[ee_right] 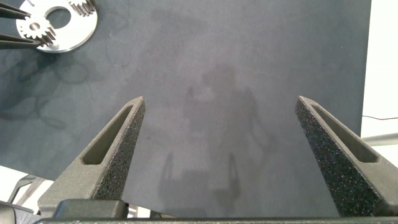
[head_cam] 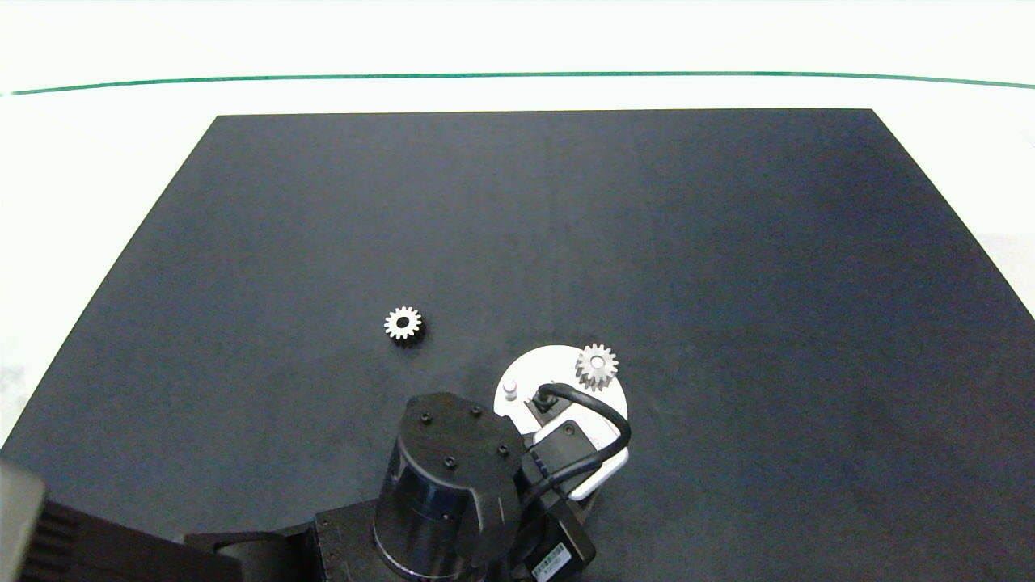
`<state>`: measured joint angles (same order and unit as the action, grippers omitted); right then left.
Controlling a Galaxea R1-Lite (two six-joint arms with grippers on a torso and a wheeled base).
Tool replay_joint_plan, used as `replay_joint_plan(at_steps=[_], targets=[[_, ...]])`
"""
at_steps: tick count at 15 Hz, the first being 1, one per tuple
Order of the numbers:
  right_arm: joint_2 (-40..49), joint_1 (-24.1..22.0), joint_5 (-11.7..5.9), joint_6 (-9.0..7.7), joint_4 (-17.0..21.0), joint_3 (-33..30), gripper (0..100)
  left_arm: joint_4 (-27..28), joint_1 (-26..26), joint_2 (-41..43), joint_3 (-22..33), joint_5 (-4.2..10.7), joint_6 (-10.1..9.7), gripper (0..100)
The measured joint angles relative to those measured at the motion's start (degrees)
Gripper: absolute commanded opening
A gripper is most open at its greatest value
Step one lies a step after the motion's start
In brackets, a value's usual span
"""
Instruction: Install three planetary gears onto the carrier pins
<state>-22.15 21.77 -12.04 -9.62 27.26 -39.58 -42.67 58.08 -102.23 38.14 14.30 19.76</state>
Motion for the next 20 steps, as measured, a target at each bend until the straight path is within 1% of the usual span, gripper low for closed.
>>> replay_joint_plan(at_steps=[3,4,7,13,16,18,20], targets=[[0.0,0.0,0.00,0.02,0.0,0.0,100,0.1,0.0,-0.1,-0.2,0.05,-0.09,0],[0.0,0.0,0.00,0.02,0.0,0.0,100,0.1,0.0,-0.1,-0.3,0.05,-0.11,100],[-0.1,0.0,-0.02,0.00,0.0,0.0,100,0.0,0.1,-0.1,-0.7,0.05,-0.44,100],[-0.1,-0.1,0.23,0.00,-0.1,-0.1,100,-0.1,-0.1,0.0,-0.9,0.00,-0.50,100],[0.0,0.0,0.23,0.00,0.0,-0.2,100,0.7,-0.1,1.9,-2.0,0.02,-0.52,100],[0.0,0.0,0.59,0.02,-0.1,-0.2,100,5.4,-0.7,5.2,-2.1,0.06,-0.50,100],[0.0,0.0,0.76,-0.02,-0.1,-0.1,100,13.4,-1.9,10.1,-1.4,0.09,-0.45,100]])
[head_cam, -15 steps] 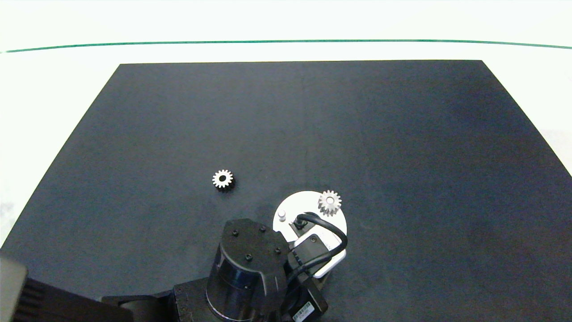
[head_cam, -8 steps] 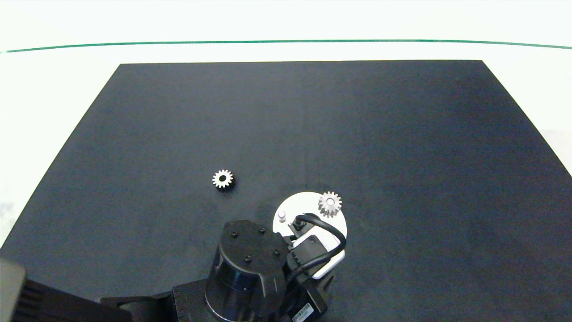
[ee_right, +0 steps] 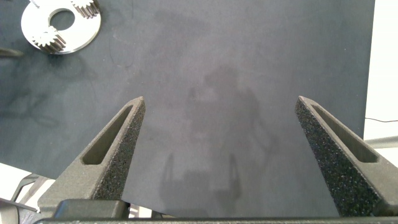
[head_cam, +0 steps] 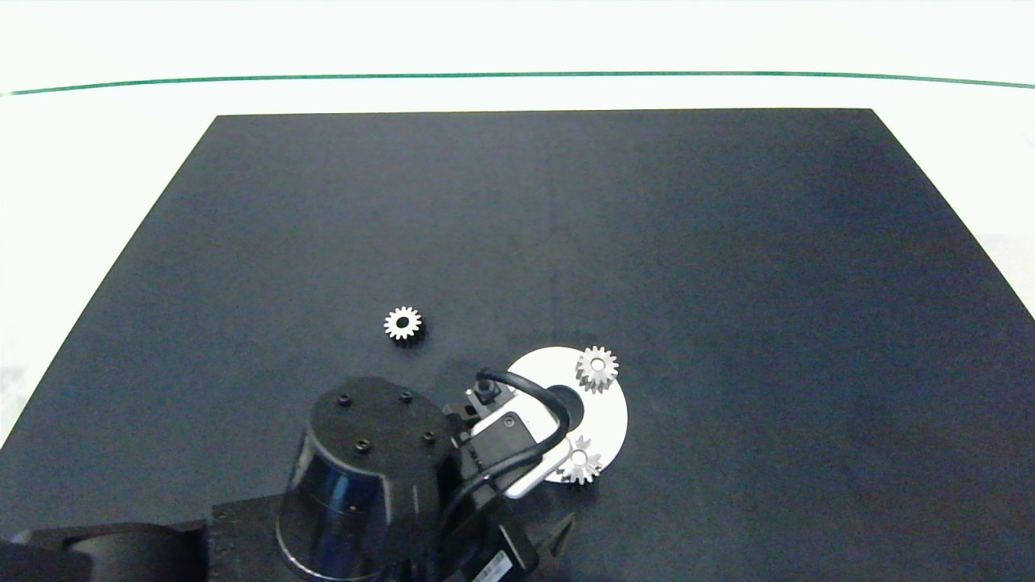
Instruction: Install three planetary gears onto the carrier pins
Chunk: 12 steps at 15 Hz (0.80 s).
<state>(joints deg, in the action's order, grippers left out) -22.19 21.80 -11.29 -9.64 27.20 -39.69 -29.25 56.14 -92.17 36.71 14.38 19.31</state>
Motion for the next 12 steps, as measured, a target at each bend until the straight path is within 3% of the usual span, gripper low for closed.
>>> replay_joint_plan(at_steps=[3,5,7,8,12], targets=[[-0.2,-0.1,0.13,-0.02,0.0,0.0,100,14.0,-6.9,8.6,4.0,-0.77,0.89,100],[-0.5,0.0,0.90,-0.02,0.0,-0.1,100,19.0,-14.3,12.3,7.7,-5.13,2.44,100],[-0.7,-0.1,1.06,-0.02,0.0,-0.2,100,21.7,-21.8,13.8,11.0,-9.76,4.36,100],[-0.8,0.0,1.06,-0.02,0.0,-0.2,100,22.2,-24.4,13.5,12.4,-10.81,5.02,100],[-0.8,0.1,1.07,-0.02,0.0,0.1,100,22.1,-29.5,7.9,17.1,-12.30,6.42,100]])
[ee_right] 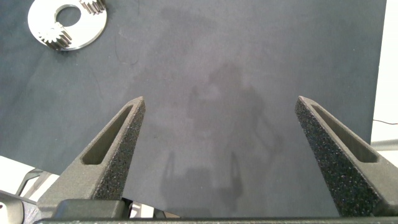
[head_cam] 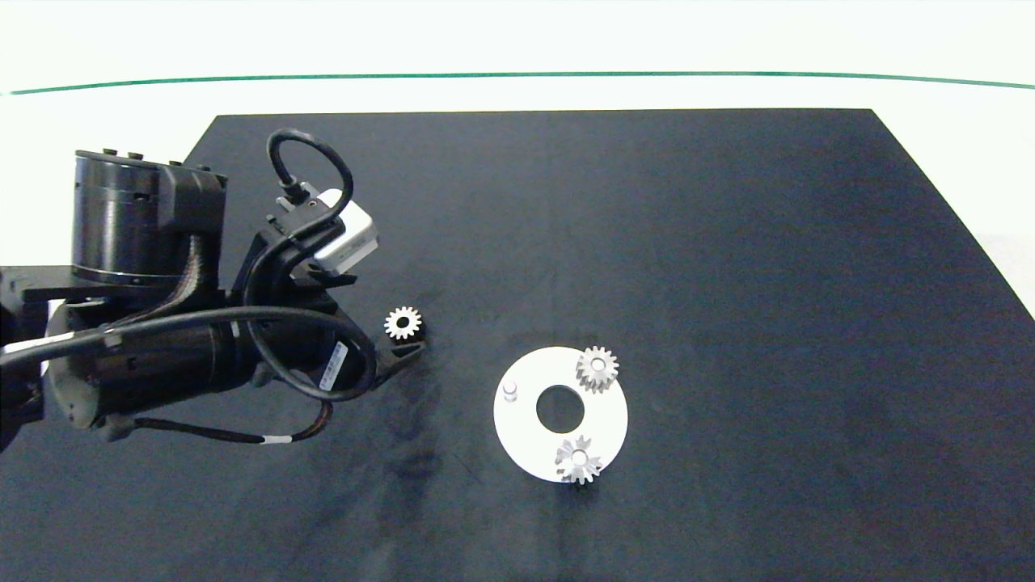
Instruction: Install three planetary gears onto the carrier pins
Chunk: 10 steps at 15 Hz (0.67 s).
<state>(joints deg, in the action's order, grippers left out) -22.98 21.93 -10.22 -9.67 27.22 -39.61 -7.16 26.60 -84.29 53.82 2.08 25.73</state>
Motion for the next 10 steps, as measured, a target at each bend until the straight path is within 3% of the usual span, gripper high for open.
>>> replay_joint_plan(at_steps=[7,10], targets=[[-0.3,0.6,-0.01,0.05,0.0,0.1,100,-6.3,-1.3,-9.7,1.8,-0.88,-0.11,100],[-0.6,0.7,-0.01,0.02,0.0,0.1,100,-7.5,-1.5,-12.0,1.7,-2.19,-0.20,100]])
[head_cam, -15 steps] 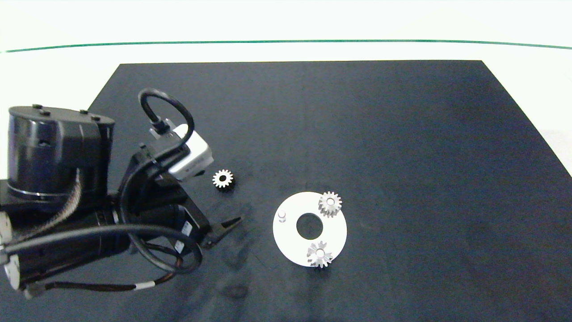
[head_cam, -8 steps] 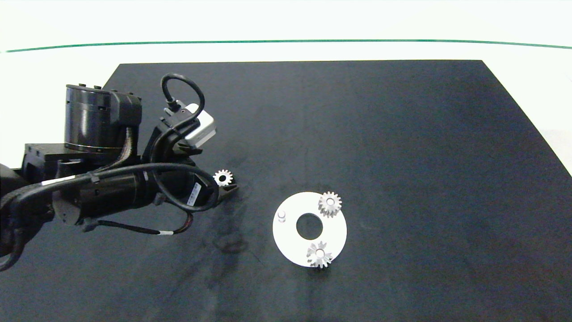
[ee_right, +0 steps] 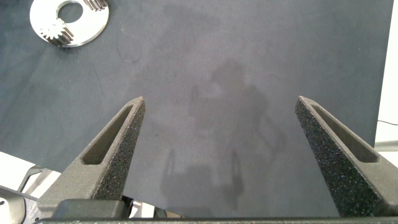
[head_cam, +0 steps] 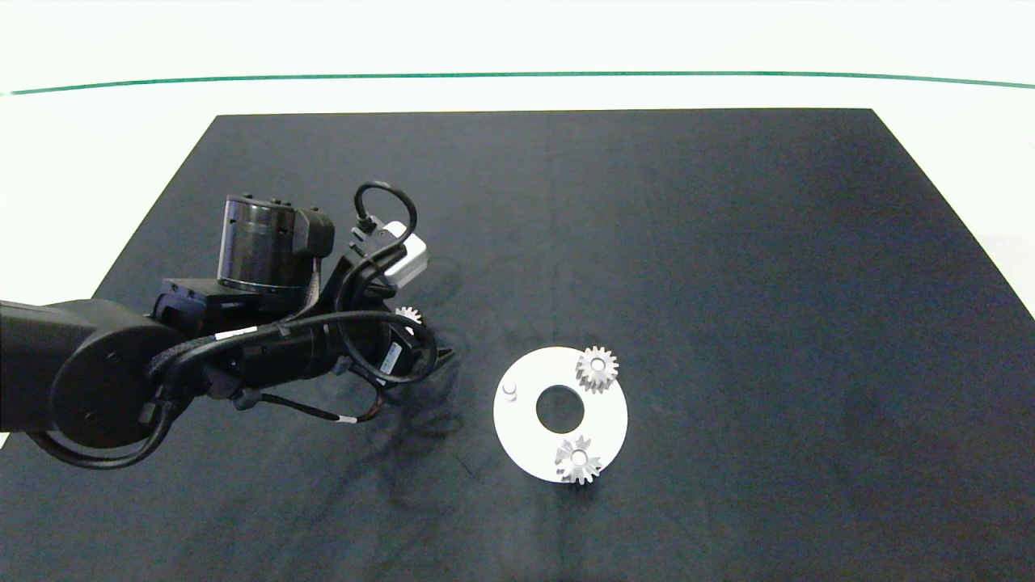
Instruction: Install three planetary gears onto the carrier pins
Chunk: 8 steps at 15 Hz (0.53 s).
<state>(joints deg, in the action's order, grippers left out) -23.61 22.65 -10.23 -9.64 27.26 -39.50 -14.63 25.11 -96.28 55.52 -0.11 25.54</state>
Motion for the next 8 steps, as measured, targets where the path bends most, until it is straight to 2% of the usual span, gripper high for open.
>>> replay_joint_plan(at_steps=[3,8], targets=[[-0.1,0.0,-0.05,0.00,0.0,0.0,100,0.0,0.0,-1.4,0.3,-0.16,0.23,98],[-0.1,0.0,-0.11,-0.02,0.0,-0.1,100,0.3,-2.0,-2.1,2.2,-0.49,1.52,88]])
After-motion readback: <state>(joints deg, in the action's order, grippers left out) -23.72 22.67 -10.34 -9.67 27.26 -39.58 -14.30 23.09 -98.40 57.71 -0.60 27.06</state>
